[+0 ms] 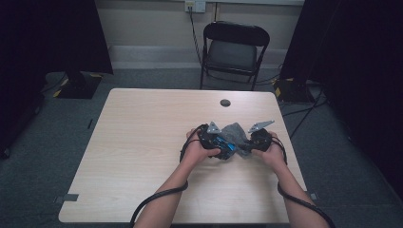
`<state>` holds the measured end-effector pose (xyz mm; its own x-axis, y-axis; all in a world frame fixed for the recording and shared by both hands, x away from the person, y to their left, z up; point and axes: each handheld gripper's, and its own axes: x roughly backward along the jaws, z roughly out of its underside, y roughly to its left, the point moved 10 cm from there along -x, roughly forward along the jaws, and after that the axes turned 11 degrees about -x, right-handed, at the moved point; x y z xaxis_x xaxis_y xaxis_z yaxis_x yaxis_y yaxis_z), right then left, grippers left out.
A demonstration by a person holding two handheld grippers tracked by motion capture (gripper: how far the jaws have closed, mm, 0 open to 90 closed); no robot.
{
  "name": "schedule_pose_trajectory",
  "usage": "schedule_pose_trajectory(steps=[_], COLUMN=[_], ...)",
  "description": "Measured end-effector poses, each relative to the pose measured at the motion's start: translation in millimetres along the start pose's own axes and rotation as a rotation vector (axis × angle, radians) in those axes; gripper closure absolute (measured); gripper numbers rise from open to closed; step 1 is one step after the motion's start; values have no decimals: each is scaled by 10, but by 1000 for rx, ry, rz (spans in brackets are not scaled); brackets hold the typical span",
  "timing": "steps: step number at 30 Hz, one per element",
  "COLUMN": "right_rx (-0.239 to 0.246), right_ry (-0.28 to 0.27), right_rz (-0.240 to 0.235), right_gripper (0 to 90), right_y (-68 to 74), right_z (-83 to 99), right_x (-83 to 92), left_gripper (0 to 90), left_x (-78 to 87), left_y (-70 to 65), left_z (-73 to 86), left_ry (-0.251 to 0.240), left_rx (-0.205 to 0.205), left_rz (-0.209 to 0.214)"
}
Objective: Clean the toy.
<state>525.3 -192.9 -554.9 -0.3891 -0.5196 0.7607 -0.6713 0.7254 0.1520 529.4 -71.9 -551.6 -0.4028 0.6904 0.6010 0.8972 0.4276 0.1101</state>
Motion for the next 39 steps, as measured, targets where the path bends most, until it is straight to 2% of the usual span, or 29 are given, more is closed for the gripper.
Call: schedule_pose_trajectory(steps=[20, 39], right_rx=[-7, -6], right_ry=[-14, -22], right_rz=[-10, -30], right_gripper=[735, 735], right_y=[47, 139], right_z=[250, 587], right_x=[211, 473], left_gripper=[25, 26], left_x=[-2, -2], left_y=[0, -6], left_z=[-5, -7], left_ry=[12, 25], left_rx=[0, -1], left_rz=[2, 3])
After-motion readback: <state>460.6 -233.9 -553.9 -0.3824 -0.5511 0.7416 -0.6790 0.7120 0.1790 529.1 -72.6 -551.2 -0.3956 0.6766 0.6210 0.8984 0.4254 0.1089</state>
